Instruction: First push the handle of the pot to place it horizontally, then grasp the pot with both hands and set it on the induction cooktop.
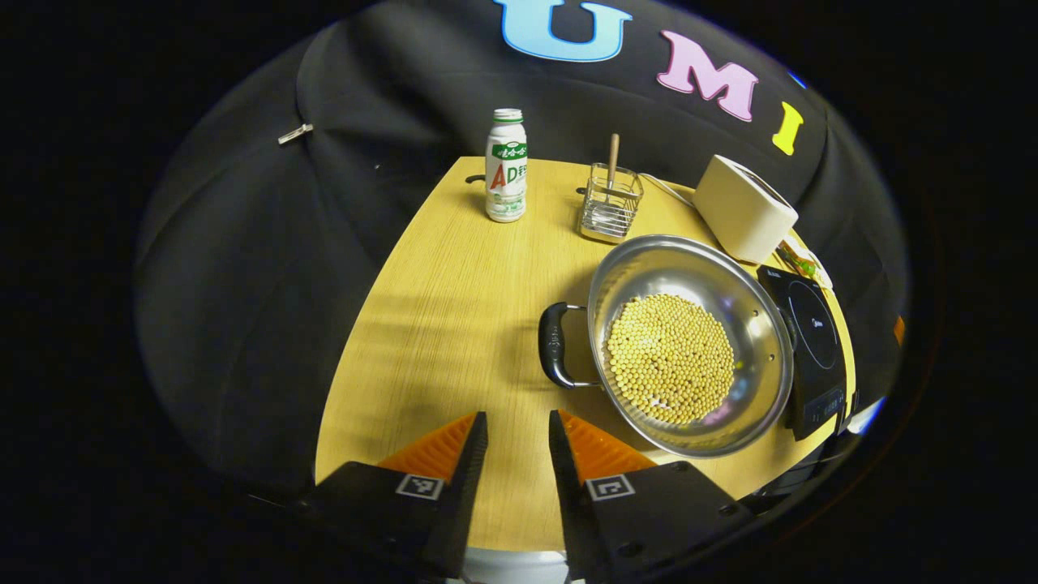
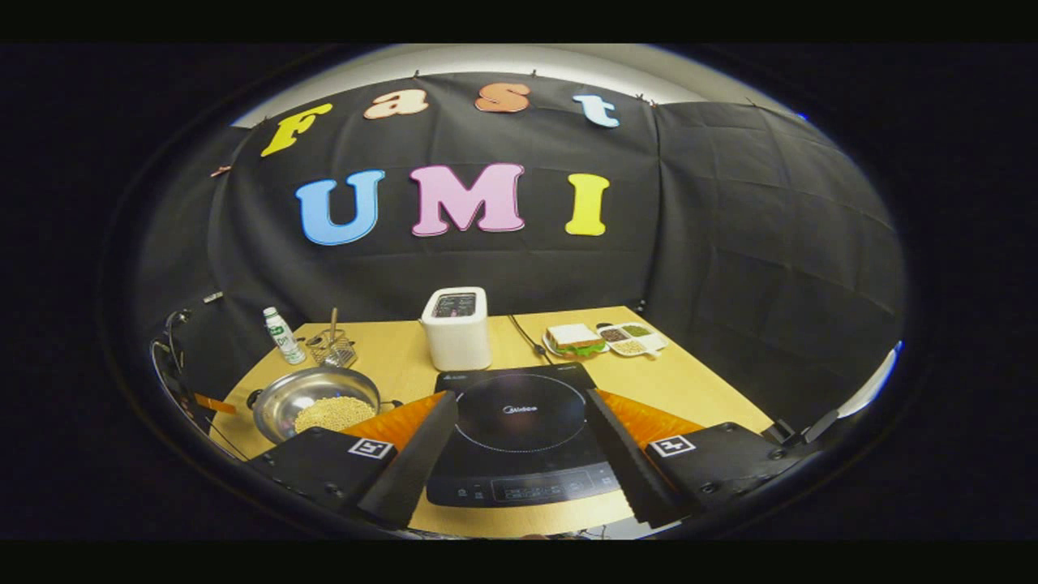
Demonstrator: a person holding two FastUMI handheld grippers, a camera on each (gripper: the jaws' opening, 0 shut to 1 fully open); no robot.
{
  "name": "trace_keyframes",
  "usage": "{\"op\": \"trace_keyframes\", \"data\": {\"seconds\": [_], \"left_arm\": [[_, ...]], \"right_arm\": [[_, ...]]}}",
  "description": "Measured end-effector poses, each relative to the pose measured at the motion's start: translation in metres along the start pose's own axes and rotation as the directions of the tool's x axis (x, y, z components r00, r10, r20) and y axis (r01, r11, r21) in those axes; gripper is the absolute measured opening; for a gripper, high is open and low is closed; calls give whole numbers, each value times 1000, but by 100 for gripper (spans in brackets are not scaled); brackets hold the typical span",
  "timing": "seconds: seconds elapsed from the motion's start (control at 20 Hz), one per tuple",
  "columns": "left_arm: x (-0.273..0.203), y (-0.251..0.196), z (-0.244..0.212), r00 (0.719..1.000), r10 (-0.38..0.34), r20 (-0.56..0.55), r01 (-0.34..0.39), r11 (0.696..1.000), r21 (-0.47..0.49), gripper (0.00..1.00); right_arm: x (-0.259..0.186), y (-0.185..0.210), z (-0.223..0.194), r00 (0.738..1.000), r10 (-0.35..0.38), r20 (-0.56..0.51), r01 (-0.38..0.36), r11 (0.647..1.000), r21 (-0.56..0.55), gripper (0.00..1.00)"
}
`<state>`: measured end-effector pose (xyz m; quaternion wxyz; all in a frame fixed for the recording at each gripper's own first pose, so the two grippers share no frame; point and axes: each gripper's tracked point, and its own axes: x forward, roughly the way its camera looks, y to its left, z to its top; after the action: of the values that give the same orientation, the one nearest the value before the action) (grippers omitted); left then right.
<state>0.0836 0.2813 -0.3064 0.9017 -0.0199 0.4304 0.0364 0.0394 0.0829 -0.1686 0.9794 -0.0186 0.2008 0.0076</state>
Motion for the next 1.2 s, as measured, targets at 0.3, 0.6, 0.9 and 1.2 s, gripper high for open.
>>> {"op": "trace_keyframes", "data": {"seconds": [0.3,0.6,0.9,1.2], "left_arm": [[-17,5,23,995,37,96,-39,999,20,96],[-28,-2,49,981,9,194,-20,998,53,96],[-21,-18,63,972,-12,234,-1,998,55,96],[3,-28,72,970,-47,240,43,999,22,96]], "right_arm": [[27,40,-18,992,92,-90,-90,996,21,99],[58,85,-36,966,183,-181,-181,983,26,100],[88,114,-51,943,226,-244,-221,974,46,100],[108,145,-79,916,262,-303,-263,964,41,100]]}}
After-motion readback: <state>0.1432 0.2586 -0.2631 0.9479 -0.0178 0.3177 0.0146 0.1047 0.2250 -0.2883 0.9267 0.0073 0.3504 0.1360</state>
